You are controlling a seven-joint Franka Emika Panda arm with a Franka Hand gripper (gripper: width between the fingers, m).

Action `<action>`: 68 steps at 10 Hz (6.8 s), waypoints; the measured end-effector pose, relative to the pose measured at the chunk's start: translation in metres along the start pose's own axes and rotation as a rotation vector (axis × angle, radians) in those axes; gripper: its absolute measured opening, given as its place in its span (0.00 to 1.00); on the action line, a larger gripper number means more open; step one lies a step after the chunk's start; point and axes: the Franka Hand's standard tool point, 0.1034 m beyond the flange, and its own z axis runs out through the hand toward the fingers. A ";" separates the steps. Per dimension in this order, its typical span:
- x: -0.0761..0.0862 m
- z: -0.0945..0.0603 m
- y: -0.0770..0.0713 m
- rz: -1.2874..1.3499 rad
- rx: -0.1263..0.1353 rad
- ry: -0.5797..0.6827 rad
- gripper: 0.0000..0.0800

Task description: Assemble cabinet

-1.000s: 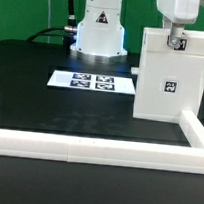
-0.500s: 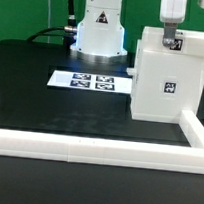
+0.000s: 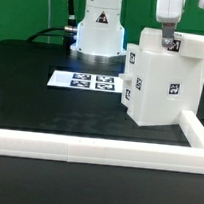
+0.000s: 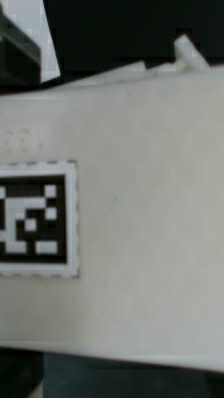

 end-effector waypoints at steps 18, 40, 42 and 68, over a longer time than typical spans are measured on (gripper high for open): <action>-0.022 -0.030 -0.009 -0.943 0.030 -0.039 1.00; -0.020 -0.013 -0.006 -2.866 -0.034 -0.027 1.00; -0.017 -0.009 -0.006 -3.008 -0.037 -0.031 1.00; -0.011 -0.008 -0.011 -1.943 -0.011 0.012 0.70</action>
Offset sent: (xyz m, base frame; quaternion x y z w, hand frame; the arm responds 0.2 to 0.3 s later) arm -0.0019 0.0021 0.0159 0.0131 -0.0240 -0.0059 0.9996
